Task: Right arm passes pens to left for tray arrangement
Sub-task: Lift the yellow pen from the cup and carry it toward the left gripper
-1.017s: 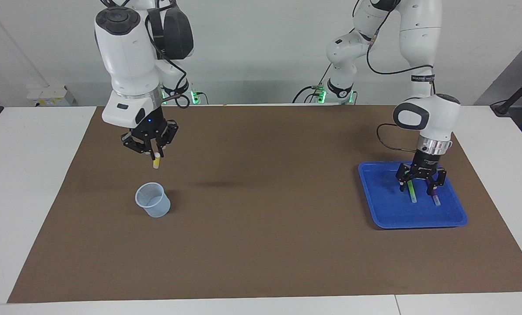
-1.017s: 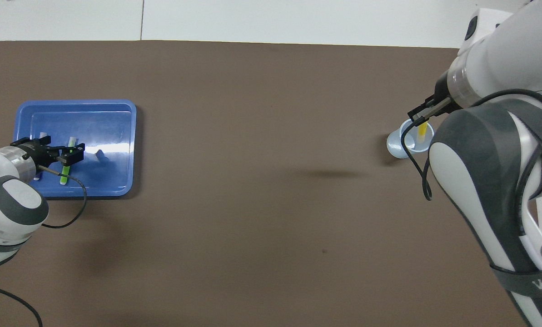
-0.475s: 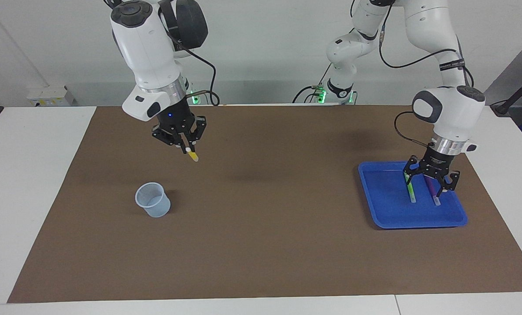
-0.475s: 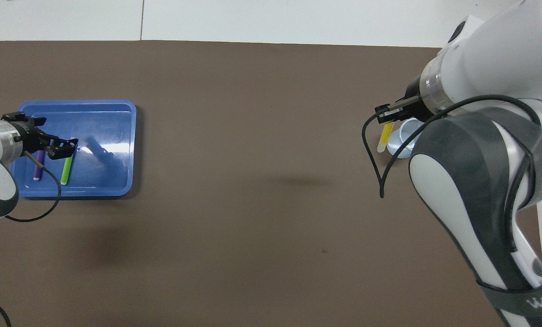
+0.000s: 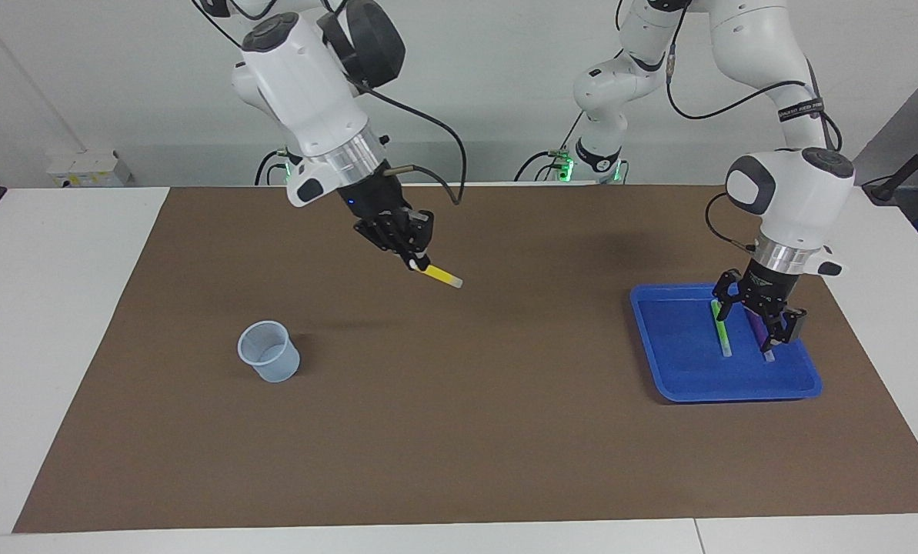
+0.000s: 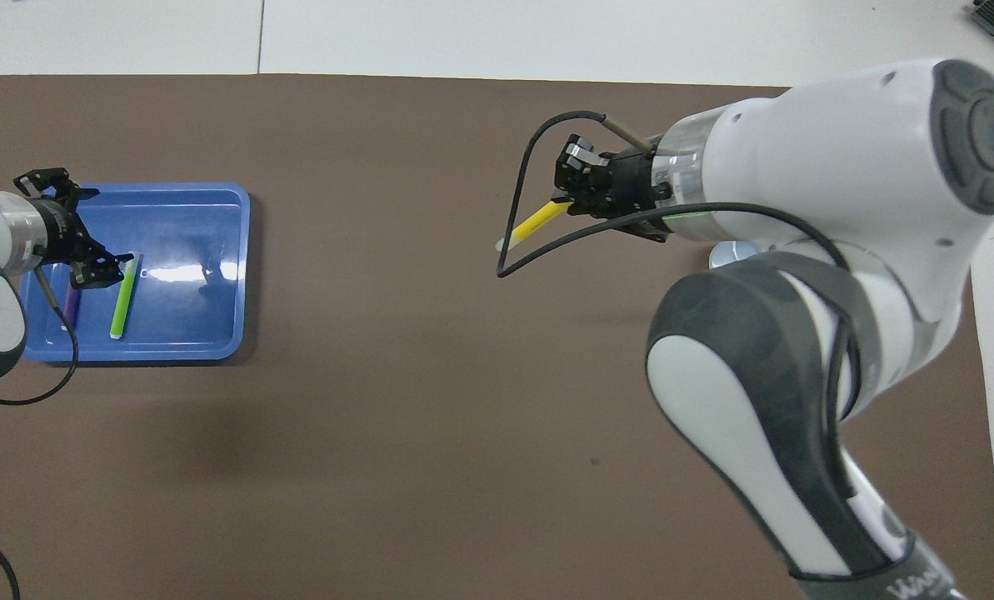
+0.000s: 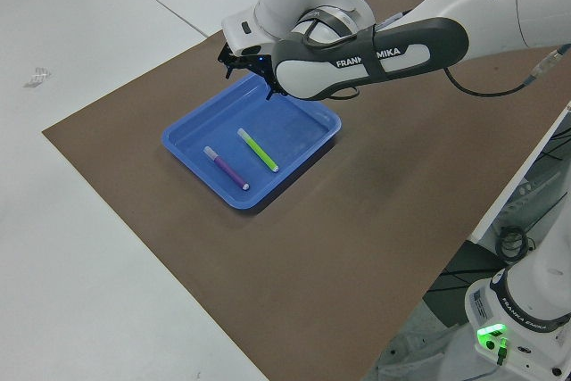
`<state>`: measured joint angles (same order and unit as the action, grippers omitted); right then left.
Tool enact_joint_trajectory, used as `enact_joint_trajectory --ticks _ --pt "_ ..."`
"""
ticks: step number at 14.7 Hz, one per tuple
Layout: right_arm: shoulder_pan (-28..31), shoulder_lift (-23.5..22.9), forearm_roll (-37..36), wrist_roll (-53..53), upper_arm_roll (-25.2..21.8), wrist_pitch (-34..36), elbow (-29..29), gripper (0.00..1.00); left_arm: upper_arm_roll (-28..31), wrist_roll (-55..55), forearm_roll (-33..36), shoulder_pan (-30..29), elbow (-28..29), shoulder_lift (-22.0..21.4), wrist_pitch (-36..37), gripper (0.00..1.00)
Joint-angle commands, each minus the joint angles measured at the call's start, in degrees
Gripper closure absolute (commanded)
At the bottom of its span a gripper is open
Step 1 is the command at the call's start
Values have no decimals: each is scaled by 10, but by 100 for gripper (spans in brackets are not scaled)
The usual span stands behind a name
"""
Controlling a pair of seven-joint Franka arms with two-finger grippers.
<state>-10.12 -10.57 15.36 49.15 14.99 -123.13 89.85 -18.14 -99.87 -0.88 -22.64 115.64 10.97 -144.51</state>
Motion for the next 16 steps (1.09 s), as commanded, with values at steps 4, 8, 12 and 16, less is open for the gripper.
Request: enact_joint_trajectory --ticks 4,8,12,16 --pt "-30 46 18 164 0 -98 88 100 5 200 12 22 -9 -2 18 0" --pt "-60 45 17 226 0 -142 105 100 6 273 12 27 -8 -3 20 0" --pt "-74 43 14 266 0 -159 117 100 6 342 12 28 -6 -4 21 0" --pt "-115 31 6 313 -1 -232 145 100 6 387 12 29 -5 -18 39 0"
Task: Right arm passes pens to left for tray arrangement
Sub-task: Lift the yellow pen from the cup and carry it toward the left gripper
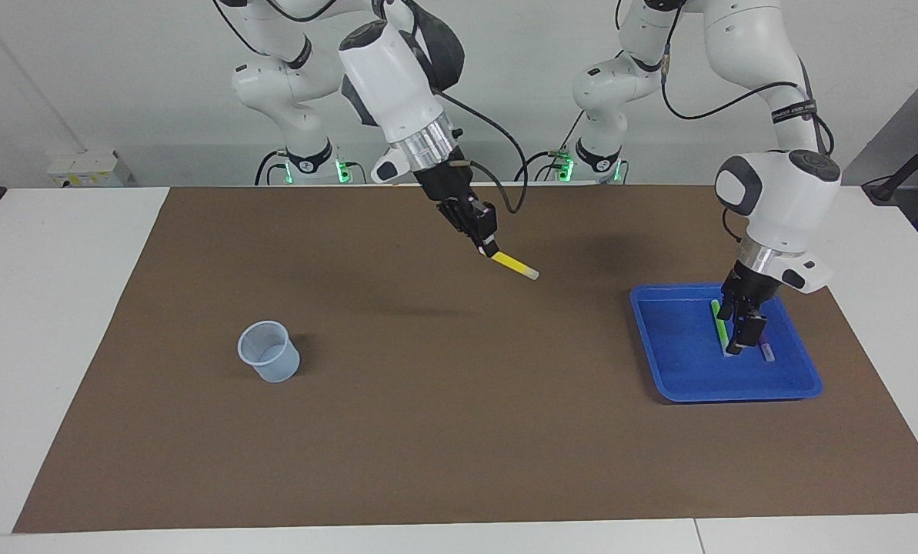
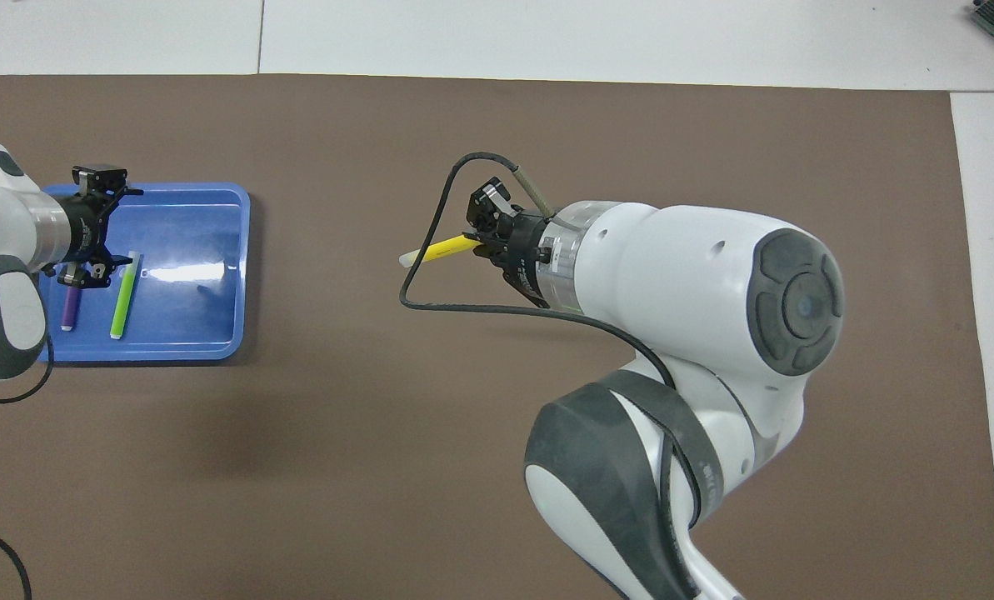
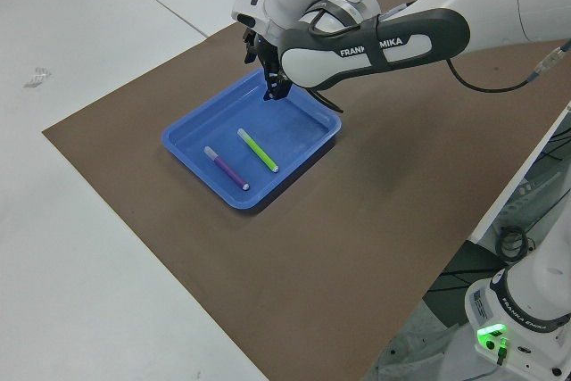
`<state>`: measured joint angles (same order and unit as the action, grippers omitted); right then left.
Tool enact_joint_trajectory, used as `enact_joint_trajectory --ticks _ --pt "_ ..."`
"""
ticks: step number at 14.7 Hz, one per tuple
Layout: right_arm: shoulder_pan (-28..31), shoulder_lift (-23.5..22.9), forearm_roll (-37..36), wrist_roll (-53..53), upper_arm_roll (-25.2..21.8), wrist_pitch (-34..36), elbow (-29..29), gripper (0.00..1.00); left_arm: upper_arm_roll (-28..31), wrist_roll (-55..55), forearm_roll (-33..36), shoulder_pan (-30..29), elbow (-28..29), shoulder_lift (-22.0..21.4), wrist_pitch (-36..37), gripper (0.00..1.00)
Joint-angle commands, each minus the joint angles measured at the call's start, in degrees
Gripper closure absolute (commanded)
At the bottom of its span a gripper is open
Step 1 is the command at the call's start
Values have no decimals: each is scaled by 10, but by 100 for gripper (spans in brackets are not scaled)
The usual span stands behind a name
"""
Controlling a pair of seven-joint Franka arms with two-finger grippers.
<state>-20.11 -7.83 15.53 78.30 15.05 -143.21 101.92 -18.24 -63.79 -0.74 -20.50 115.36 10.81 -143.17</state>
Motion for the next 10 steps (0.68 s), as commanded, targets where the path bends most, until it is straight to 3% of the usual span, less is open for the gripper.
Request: enact_joint_trajectory --ticks 1,7,8,10 --pt "-16 -2 -1 30 -1 -37 23 100 7 45 11 6 -2 -22 33 0" --pt "-50 -38 -2 98 -2 -102 14 100 3 85 6 5 -11 -44 106 1" --pt "-48 -39 -1 101 -2 -106 14 100 0 82 -15 5 -16 -44 122 7" --pt "-48 -46 3 113 -1 -121 14 100 -2 77 -153 6 -52 -44 172 12"
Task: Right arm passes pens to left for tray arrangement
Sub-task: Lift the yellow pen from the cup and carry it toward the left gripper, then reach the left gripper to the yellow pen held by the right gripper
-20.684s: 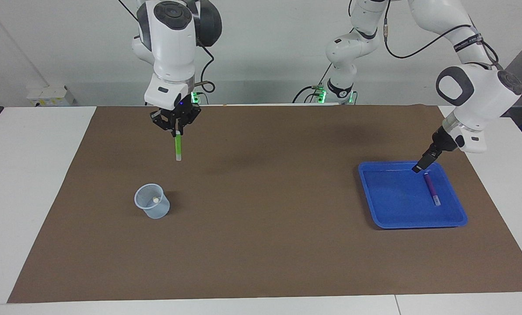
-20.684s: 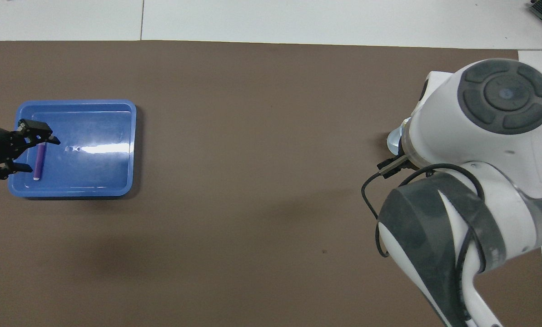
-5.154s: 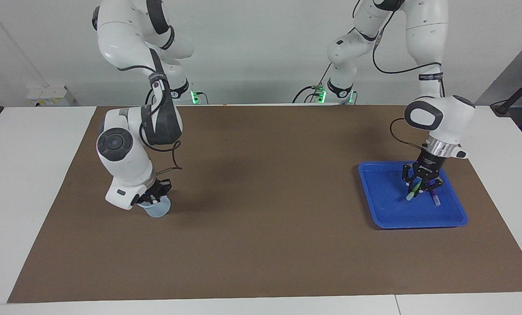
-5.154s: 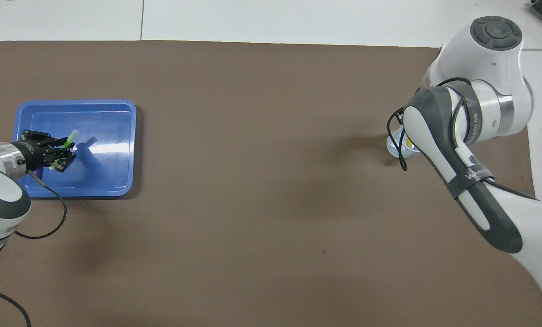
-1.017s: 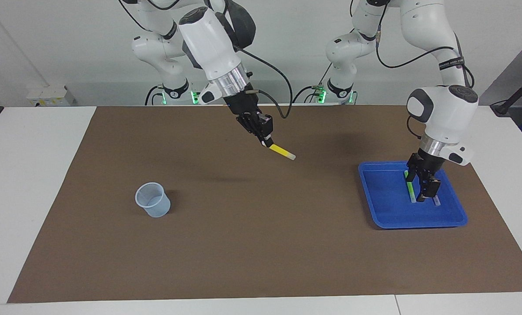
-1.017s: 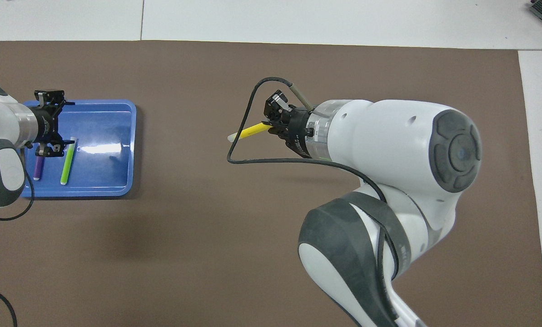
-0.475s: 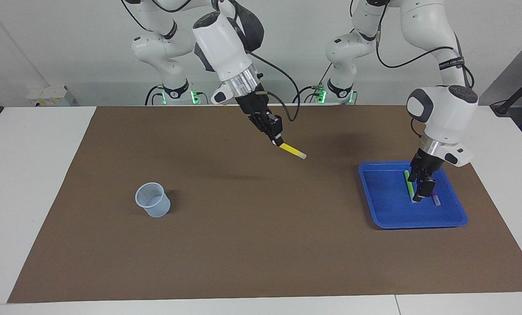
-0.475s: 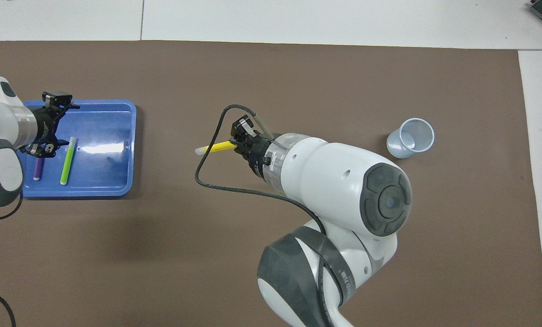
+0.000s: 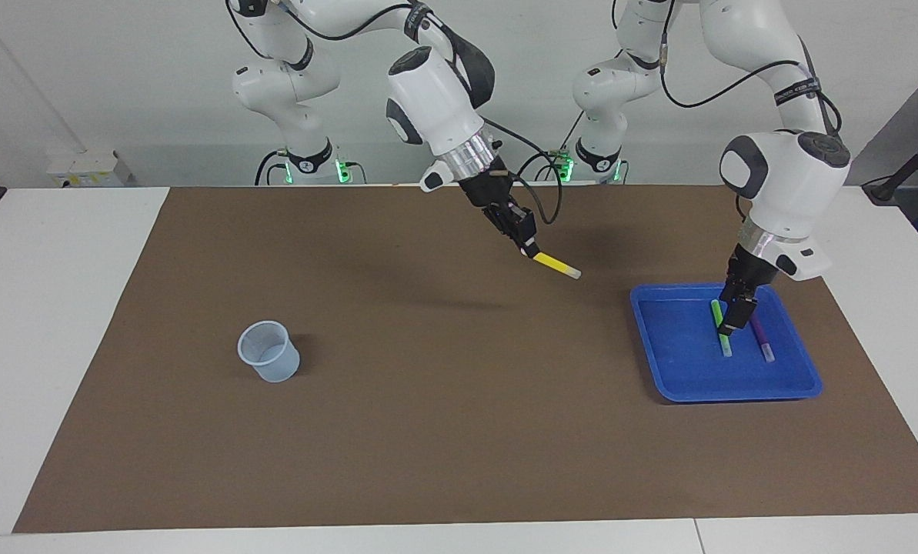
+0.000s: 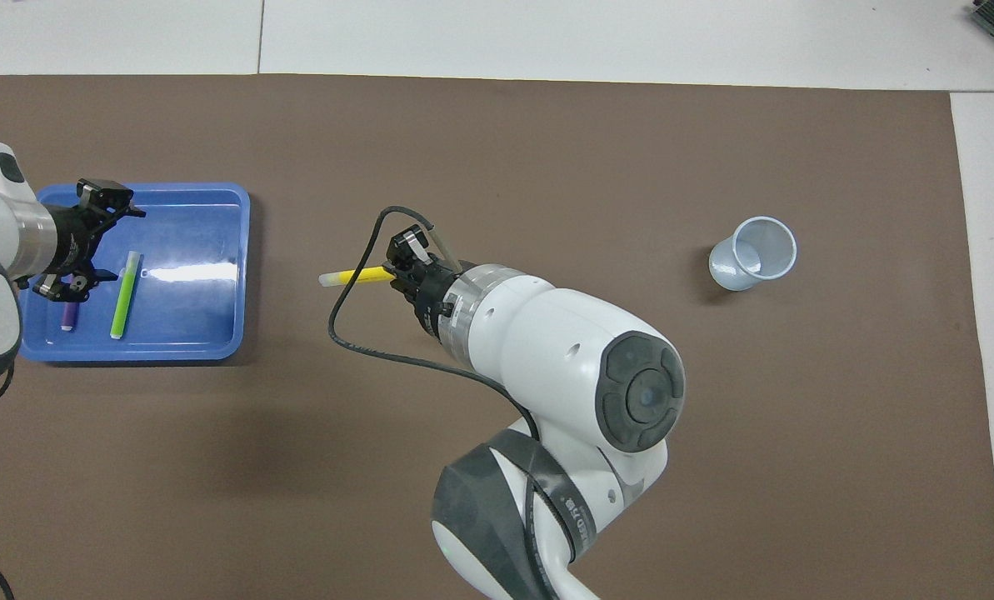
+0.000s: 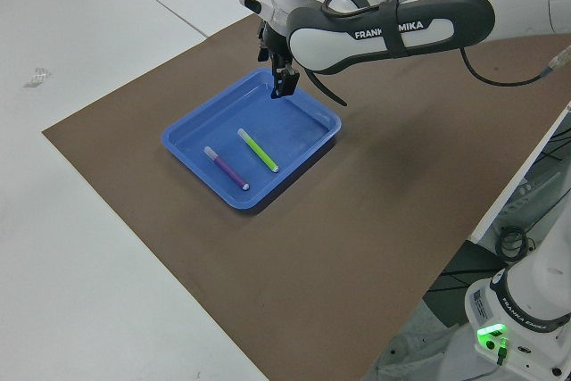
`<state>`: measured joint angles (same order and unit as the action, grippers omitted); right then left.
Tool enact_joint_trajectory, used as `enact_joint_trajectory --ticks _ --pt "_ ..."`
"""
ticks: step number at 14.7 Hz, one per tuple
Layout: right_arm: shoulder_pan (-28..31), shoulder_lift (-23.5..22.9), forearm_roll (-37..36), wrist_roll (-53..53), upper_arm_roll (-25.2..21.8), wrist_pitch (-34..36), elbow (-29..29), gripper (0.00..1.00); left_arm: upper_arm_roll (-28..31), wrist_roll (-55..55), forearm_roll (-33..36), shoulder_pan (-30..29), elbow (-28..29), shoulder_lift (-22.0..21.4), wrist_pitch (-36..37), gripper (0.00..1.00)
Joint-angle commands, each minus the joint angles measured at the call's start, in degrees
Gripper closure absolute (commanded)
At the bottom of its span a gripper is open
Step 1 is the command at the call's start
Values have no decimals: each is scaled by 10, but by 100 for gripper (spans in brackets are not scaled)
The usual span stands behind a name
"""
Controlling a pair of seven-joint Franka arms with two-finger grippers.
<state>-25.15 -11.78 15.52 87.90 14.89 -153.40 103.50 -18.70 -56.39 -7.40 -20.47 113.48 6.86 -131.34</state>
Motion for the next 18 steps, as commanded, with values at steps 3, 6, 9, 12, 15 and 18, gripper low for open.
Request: enact_joint_trajectory --ticks 3,6,9,12,15,18 --pt "2 -22 15 58 1 -45 -25 100 3 -58 -283 6 -78 -2 112 15" --pt "-5 -36 15 86 1 -50 -44 100 -29 -152 -289 10 -84 -2 100 15" --pt "-14 -54 13 103 1 -81 -48 100 -54 -228 -322 14 -81 -2 80 16" --pt "-26 -67 13 104 1 -85 -63 100 -60 -258 -328 14 -84 -4 89 16" --pt "-29 -70 10 104 1 -86 -66 100 -78 -300 -325 15 -103 -11 98 16" --pt "-29 -70 8 104 1 -85 -66 100 -86 -298 -304 39 -100 -18 94 16"
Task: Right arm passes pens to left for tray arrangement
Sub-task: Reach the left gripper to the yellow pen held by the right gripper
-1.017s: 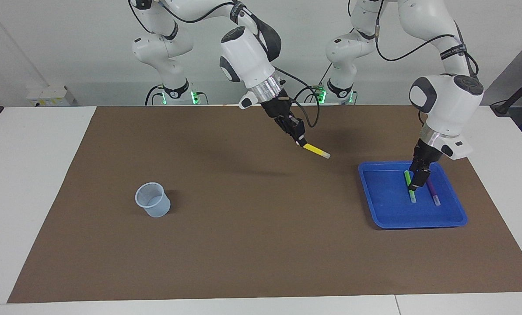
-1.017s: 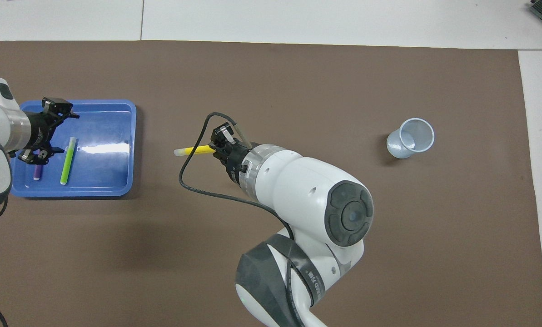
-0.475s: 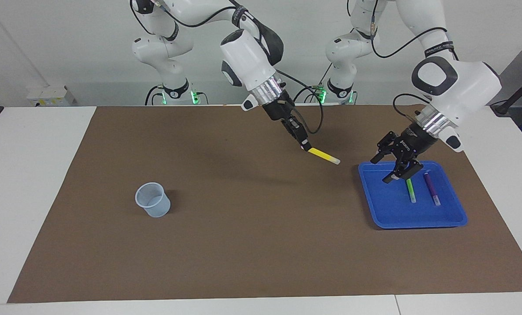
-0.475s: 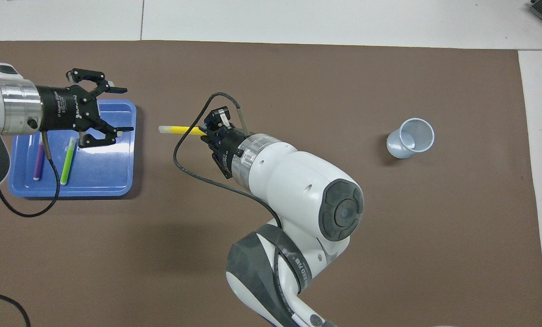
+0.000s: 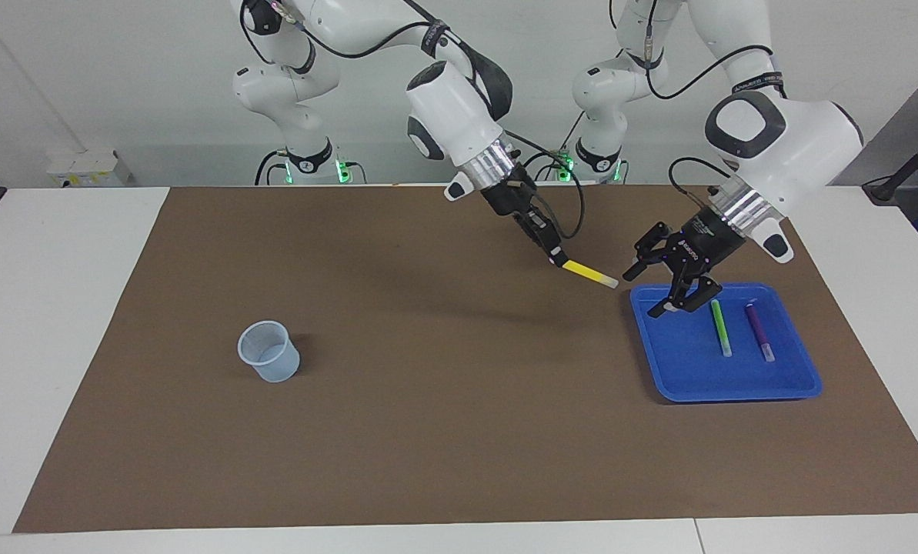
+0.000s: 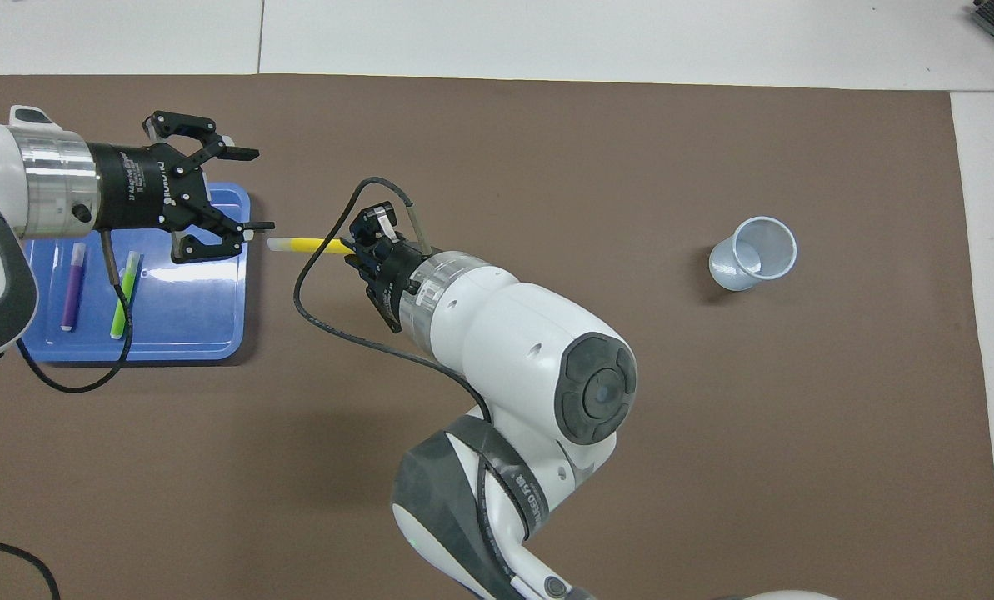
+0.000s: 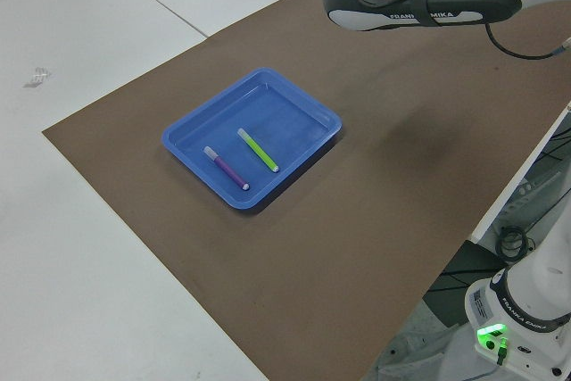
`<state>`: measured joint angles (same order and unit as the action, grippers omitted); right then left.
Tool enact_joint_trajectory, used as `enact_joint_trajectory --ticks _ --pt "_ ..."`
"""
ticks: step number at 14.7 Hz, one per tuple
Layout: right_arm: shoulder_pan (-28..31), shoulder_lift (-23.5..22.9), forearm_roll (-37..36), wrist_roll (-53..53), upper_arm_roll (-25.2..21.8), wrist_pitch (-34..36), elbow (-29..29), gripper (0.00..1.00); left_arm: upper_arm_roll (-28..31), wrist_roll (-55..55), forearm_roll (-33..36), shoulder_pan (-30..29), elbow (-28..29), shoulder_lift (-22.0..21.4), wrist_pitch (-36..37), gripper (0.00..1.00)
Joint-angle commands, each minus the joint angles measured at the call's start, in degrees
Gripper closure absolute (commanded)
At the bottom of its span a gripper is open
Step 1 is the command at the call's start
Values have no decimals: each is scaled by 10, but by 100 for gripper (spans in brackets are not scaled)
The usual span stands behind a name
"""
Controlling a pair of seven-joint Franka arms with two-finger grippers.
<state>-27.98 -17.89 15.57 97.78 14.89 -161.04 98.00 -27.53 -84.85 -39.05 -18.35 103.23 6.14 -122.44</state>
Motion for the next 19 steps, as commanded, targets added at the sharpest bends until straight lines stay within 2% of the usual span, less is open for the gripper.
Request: enact_joint_trajectory --ticks 1,7,8,10,12,18,19 --pt "-1 -9 8 5 1 -9 -11 100 2 -12 21 18 1 -12 13 16" --pt "-1 -9 6 3 1 -8 -11 100 1 -11 84 22 1 -33 89 16" --pt "-1 -9 6 1 1 -7 -11 100 1 -11 87 23 8 -39 84 17" --pt "-1 -9 6 0 1 -7 -9 100 0 -9 118 36 22 -44 58 25" --pt "0 -9 6 -2 1 -6 -8 100 0 -8 121 41 25 -44 46 30" --pt "1 -9 6 -4 1 -5 -8 100 0 -5 122 62 67 -57 -1 31" --pt "1 -9 6 -4 1 -4 -7 100 0 -5 122 64 70 -59 -1 36"
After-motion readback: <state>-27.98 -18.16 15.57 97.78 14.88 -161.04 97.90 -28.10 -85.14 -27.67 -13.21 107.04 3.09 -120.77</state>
